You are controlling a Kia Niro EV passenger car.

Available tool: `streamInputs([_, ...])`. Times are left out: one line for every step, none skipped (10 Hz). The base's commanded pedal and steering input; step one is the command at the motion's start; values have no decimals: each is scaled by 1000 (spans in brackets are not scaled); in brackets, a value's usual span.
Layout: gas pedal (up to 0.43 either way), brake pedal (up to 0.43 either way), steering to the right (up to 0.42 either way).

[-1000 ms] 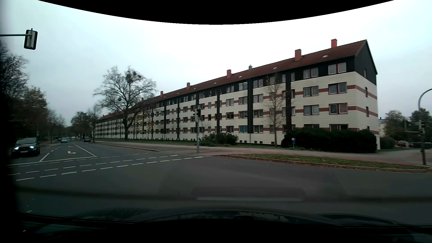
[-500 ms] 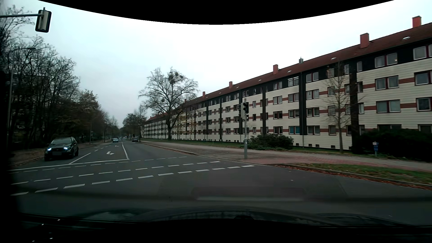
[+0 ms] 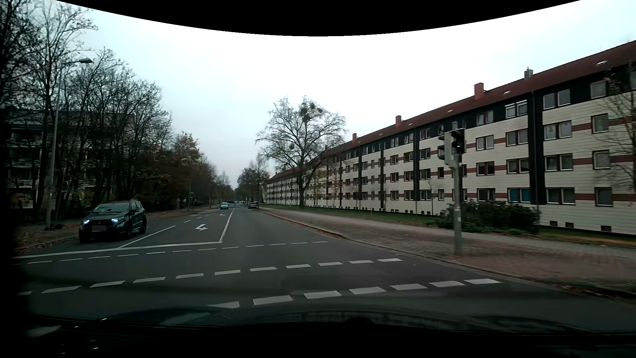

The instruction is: Follow the waypoints while adhering to traffic rules and regulations

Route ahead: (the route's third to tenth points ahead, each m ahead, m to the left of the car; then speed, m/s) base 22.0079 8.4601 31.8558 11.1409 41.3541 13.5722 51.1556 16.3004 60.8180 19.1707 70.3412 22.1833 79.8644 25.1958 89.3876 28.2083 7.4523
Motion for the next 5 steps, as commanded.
streamInputs([268, 0, -176])
streamInputs([268, 0, -168])
streamInputs([268, 0, -158])
streamInputs([268, 0, -147])
streamInputs([268, 0, -137])
